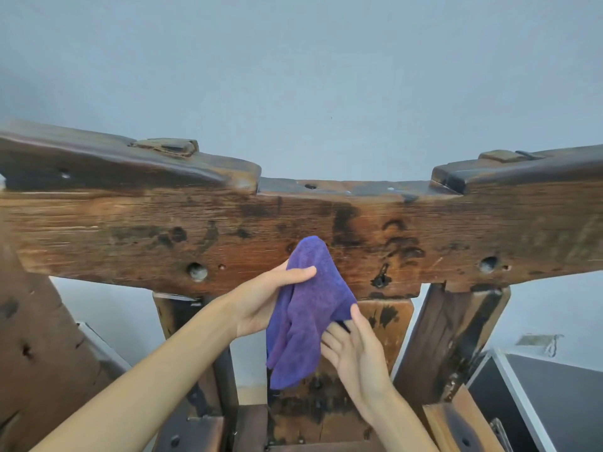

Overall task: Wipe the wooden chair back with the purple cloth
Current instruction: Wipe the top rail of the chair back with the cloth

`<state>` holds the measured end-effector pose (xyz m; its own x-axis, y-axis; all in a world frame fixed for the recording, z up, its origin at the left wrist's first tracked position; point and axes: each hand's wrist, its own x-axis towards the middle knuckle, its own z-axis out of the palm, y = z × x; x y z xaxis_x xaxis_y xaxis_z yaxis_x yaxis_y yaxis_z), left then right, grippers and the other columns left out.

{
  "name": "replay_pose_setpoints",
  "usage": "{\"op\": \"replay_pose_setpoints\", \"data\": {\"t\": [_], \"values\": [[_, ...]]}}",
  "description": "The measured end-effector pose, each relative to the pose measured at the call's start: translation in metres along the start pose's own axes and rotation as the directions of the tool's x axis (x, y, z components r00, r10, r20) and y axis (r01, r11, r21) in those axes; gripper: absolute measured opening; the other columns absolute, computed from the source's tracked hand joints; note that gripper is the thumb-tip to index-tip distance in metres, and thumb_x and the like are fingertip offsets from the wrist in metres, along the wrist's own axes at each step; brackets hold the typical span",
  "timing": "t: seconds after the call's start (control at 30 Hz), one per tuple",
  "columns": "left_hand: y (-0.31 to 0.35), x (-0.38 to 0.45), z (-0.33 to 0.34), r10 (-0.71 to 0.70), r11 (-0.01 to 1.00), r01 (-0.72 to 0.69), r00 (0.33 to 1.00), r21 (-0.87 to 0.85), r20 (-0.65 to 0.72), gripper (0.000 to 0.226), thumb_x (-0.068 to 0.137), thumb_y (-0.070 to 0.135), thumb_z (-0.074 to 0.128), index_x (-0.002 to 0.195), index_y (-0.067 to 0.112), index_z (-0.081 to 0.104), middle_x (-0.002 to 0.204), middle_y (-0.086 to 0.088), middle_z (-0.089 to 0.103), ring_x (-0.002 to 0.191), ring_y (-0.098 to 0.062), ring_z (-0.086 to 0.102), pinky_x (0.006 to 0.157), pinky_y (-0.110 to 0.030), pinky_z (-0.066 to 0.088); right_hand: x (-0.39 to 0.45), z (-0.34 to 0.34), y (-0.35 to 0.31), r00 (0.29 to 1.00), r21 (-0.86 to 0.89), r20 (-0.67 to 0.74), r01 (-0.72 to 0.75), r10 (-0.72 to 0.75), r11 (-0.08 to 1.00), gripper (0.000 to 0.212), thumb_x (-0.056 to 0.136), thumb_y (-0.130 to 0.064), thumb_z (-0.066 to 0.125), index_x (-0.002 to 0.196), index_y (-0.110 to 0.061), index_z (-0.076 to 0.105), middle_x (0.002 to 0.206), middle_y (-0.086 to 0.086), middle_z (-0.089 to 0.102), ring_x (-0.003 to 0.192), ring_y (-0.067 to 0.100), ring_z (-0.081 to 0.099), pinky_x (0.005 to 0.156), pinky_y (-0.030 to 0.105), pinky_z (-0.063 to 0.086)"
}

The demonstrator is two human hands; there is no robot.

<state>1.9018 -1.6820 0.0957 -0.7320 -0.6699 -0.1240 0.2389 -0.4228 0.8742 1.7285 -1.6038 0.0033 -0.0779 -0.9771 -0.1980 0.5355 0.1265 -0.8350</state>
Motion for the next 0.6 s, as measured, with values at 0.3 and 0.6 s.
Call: {"op": "replay_pose_setpoints", "data": {"t": [0.3, 0.6], "values": [[0.005, 0.004, -0.018, 0.376, 0.868, -0.200, 0.862, 0.455, -0.339, 0.019, 0.097, 0.027, 0.067, 0.103, 0.012, 0.077, 0.102, -0.009, 0.079, 0.092, -0.020, 0.072, 0.078, -0.029, 0.053, -0.002, -0.009, -0.056, 0.960, -0.343, 0.000, 0.264, -0.281, 0.901, 0.035, 0.096, -0.021, 0.069, 0.130, -0.017, 0.061, 0.115, 0.004, 0.078, 0.108, 0.022, 0.074, 0.082, 0.030, 0.062], [0.010, 0.009, -0.013, 0.501, 0.748, -0.263, 0.826, 0.610, -0.259, 0.047, 0.080, 0.023, 0.086, 0.118, 0.033, 0.060, 0.089, -0.008, 0.080, 0.082, -0.020, 0.078, 0.063, -0.024, 0.057, -0.008, -0.025, -0.121, 0.891, -0.717, 0.135, 0.390, -0.434, 0.578, 0.032, 0.097, -0.016, 0.068, 0.125, -0.032, 0.066, 0.128, -0.008, 0.071, 0.109, -0.007, 0.067, 0.083, 0.008, 0.052]]}}
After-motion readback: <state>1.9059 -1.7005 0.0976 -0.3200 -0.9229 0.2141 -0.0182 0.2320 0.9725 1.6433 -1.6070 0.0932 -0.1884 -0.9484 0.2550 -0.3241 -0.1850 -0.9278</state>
